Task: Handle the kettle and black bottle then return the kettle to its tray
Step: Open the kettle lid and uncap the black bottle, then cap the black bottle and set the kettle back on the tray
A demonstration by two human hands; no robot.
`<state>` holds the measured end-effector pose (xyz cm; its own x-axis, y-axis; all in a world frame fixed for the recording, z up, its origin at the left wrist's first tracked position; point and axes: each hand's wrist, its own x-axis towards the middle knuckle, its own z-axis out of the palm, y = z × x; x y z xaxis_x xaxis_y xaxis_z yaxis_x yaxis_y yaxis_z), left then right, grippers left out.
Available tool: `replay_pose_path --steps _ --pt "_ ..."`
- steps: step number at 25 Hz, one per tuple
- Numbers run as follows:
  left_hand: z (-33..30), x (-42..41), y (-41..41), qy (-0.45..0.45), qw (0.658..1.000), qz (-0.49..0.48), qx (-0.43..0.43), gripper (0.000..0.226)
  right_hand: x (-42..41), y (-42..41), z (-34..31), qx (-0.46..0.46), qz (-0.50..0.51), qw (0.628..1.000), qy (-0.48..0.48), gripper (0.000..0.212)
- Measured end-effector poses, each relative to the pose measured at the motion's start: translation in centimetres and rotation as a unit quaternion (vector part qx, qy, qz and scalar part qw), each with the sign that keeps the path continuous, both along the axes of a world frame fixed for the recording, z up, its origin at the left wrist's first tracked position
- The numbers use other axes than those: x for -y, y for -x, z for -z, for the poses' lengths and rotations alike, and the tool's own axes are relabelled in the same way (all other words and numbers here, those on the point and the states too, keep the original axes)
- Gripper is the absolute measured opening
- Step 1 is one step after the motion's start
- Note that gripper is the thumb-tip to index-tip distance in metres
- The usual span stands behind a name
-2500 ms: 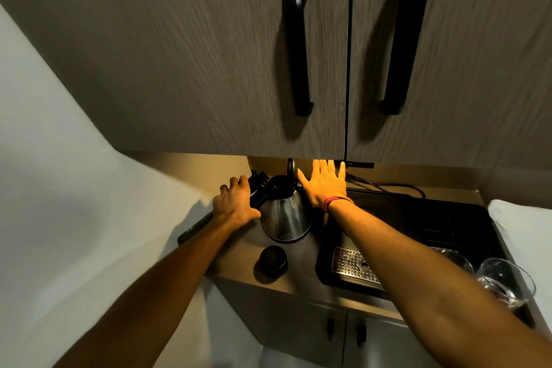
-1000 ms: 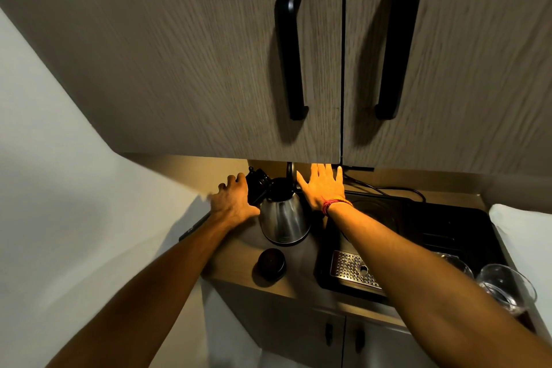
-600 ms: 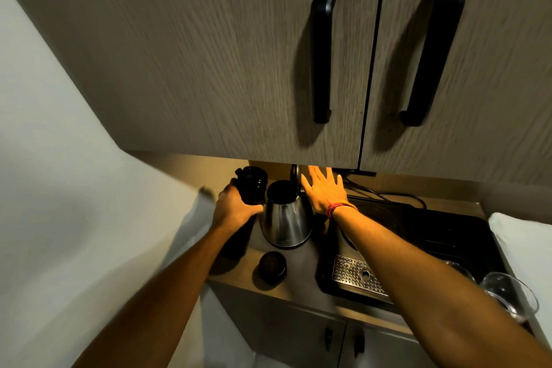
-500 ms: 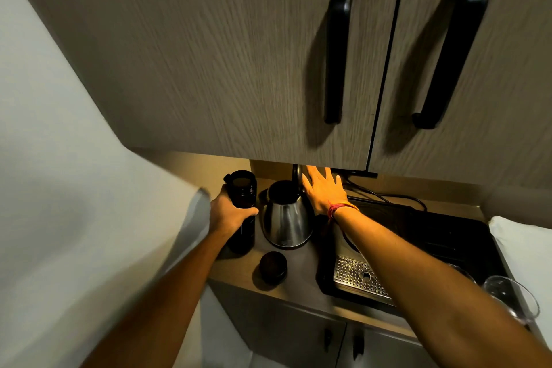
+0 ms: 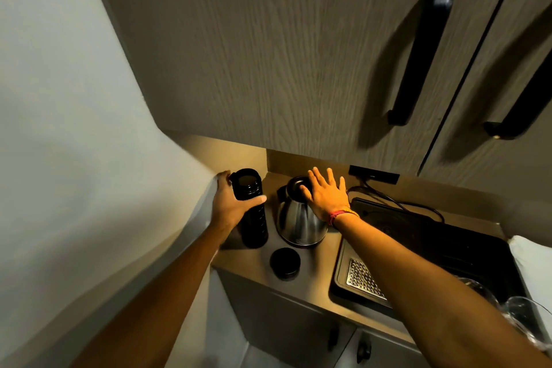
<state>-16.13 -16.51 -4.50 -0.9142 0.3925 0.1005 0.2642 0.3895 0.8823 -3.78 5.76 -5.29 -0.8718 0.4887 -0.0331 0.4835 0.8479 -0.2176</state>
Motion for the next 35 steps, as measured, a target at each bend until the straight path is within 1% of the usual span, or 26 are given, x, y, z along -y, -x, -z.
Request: replay_pose_path --steps 1,2,3,4,5,6,7,8,9,11,13,16,19,20,21,23,24,25,27,28,29,31,33,35 --pt "-0.7 -0.1 -0.2 0.000 0.998 -0.016 -0.061 0.107 0.0 -0.1 0.0 -0.004 -0.001 1.000 -0.003 0.068" --pt "-1.4 -0.2 -0.6 0.015 0.989 -0.034 -0.144 0.103 0.1 -0.2 0.0 -0.014 -0.006 1.000 -0.010 0.067" --pt "-1.9 -0.6 -1.0 0.044 0.969 -0.045 -0.238 0.095 0.2 -0.4 0.1 -0.027 -0.015 0.999 -0.022 0.066" --pt "-2.4 -1.4 -1.6 0.078 0.940 -0.036 -0.329 0.086 0.3 -0.7 0.1 -0.043 -0.027 0.998 -0.038 0.065" --pt "-2.9 -2.5 -2.3 0.113 0.909 0.002 -0.401 0.078 0.5 -1.0 0.2 -0.057 -0.040 0.996 -0.052 0.064" --pt "-2.9 -3.9 -3.1 0.149 0.883 0.058 -0.442 0.074 0.6 -1.3 0.4 -0.065 -0.049 0.995 -0.060 0.063" --pt "-2.5 -5.3 -4.0 0.191 0.864 0.115 -0.452 0.074 0.8 -1.6 0.6 -0.070 -0.055 0.994 -0.062 0.062" --pt "-1.6 -6.6 -4.9 0.242 0.853 0.158 -0.436 0.075 0.9 -1.9 0.8 -0.070 -0.055 0.994 -0.056 0.061" --pt "-0.7 -7.6 -5.5 0.296 0.848 0.177 -0.403 0.078 0.9 -2.2 1.1 -0.068 -0.050 0.995 -0.046 0.060" --pt "0.6 -8.9 -5.8 0.389 0.844 0.186 -0.319 0.087 0.7 -2.4 1.3 -0.059 -0.037 0.997 -0.026 0.058" --pt "1.6 -9.4 -5.4 0.436 0.837 0.190 -0.271 0.099 0.3 -2.3 1.3 -0.046 -0.031 0.998 -0.027 0.058" --pt "2.0 -9.7 -4.9 0.445 0.836 0.204 -0.246 0.110 0.5 -1.8 1.1 -0.028 -0.039 0.998 -0.051 0.059" --pt "1.5 -9.5 -4.7 0.456 0.832 0.226 -0.222 0.113 1.2 -1.6 0.7 -0.004 -0.045 0.996 -0.076 0.059" --pt "1.2 -9.4 -4.8 0.448 0.838 0.230 -0.211 0.114 1.4 -1.6 0.5 0.001 -0.044 0.996 -0.081 0.060" --pt "1.1 -9.1 -5.1 0.426 0.851 0.228 -0.207 0.115 1.8 -1.8 0.3 -0.003 -0.050 0.995 -0.091 0.061" --pt "2.5 -7.6 -6.7 0.349 0.884 0.184 -0.252 0.112 3.1 -3.0 0.9 -0.033 -0.103 0.984 -0.144 0.065" --pt "3.5 -6.5 -7.7 0.320 0.890 0.160 -0.284 0.108 4.1 -3.9 1.6 -0.056 -0.142 0.973 -0.170 0.068" --pt "4.8 -5.3 -8.6 0.311 0.886 0.151 -0.308 0.104 5.2 -5.0 2.7 -0.076 -0.179 0.964 -0.180 0.070" --pt "7.7 -3.0 -9.6 0.320 0.879 0.147 -0.322 0.095 7.4 -6.9 5.5 -0.088 -0.227 0.957 -0.160 0.067" --pt "8.8 -1.9 -9.7 0.321 0.884 0.136 -0.311 0.088 8.3 -7.7 6.9 -0.071 -0.231 0.961 -0.137 0.065" --pt "9.6 -0.9 -9.8 0.318 0.895 0.117 -0.290 0.082 9.0 -8.1 7.9 -0.041 -0.225 0.968 -0.107 0.067" --pt "10.4 0.6 -9.7 0.325 0.909 0.087 -0.247 0.073 9.8 -8.3 9.3 0.033 -0.207 0.976 -0.059 0.078" --pt "11.1 2.0 -9.5 0.351 0.904 0.082 -0.230 0.073 10.5 -7.6 9.9 0.081 -0.196 0.977 -0.032 0.086" --pt "11.4 3.4 -9.2 0.383 0.891 0.087 -0.228 0.077 11.2 -6.6 9.7 0.078 -0.186 0.979 -0.011 0.084"
